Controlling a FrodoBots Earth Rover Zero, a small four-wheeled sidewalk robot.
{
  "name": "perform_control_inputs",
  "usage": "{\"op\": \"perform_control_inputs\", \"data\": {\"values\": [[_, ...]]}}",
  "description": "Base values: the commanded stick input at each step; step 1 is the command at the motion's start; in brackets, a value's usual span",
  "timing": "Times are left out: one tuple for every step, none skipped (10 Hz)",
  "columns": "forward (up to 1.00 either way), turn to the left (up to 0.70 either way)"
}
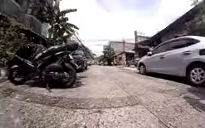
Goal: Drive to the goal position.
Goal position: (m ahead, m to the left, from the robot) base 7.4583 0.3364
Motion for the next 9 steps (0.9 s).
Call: {"op": "perform_control_inputs", "data": {"values": [[0.70, 0.00], [0.70, 0.00], [0.70, 0.00], [0.70, 0.00], [0.70, 0.00], [0.70, 0.00], [0.70, 0.00], [0.70, 0.00], [0.70, 0.00]]}}
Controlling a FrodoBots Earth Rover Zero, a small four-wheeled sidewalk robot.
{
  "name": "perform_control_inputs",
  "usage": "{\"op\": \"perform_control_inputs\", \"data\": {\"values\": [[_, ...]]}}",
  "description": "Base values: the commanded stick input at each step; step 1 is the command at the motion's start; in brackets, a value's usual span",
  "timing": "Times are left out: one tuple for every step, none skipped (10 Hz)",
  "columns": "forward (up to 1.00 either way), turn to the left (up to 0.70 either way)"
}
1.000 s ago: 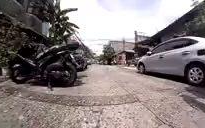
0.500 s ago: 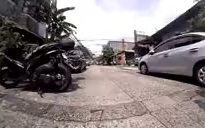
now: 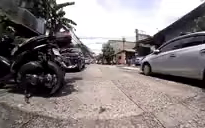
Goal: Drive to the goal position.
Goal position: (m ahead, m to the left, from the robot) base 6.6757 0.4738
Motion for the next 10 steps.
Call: {"op": "perform_control_inputs", "data": {"values": [[0.70, 0.00], [0.70, 0.00], [0.70, 0.00], [0.70, 0.00], [0.70, 0.00], [0.70, 0.00], [0.70, 0.00], [0.70, 0.00], [0.70, 0.00], [0.70, 0.00]]}}
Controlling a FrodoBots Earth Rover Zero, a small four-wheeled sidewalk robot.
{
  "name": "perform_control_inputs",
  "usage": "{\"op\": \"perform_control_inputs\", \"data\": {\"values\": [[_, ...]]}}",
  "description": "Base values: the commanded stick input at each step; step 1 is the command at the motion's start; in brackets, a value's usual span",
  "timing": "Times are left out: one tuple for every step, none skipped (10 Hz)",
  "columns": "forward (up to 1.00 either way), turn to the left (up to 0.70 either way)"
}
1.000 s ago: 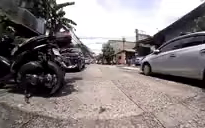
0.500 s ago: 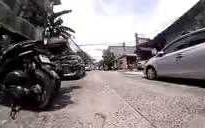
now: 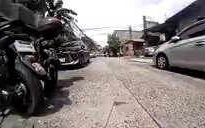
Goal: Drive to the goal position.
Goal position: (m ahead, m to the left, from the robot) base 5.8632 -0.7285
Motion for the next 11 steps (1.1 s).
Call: {"op": "perform_control_inputs", "data": {"values": [[0.70, 0.00], [0.70, 0.00], [0.70, 0.00], [0.70, 0.00], [0.70, 0.00], [0.70, 0.00], [0.70, 0.00], [0.70, 0.00], [0.70, 0.00], [0.70, 0.00], [0.70, 0.00]]}}
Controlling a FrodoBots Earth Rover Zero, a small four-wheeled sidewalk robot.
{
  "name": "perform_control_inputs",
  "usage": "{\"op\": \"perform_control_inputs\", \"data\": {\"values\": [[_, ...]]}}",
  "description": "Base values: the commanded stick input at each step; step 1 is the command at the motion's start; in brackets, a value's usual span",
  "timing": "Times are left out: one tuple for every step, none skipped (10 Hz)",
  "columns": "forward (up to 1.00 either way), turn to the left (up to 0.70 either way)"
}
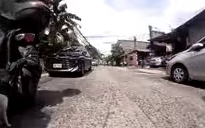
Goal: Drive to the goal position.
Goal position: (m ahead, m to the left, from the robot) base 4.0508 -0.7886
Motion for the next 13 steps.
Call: {"op": "perform_control_inputs", "data": {"values": [[0.70, -0.04], [0.70, -0.23], [0.70, -0.03], [0.70, 0.00], [0.70, 0.00], [0.70, 0.00], [0.70, 0.00], [0.70, 0.00], [0.70, 0.00], [0.70, 0.00], [0.70, 0.00], [0.70, 0.00], [0.70, 0.00]]}}
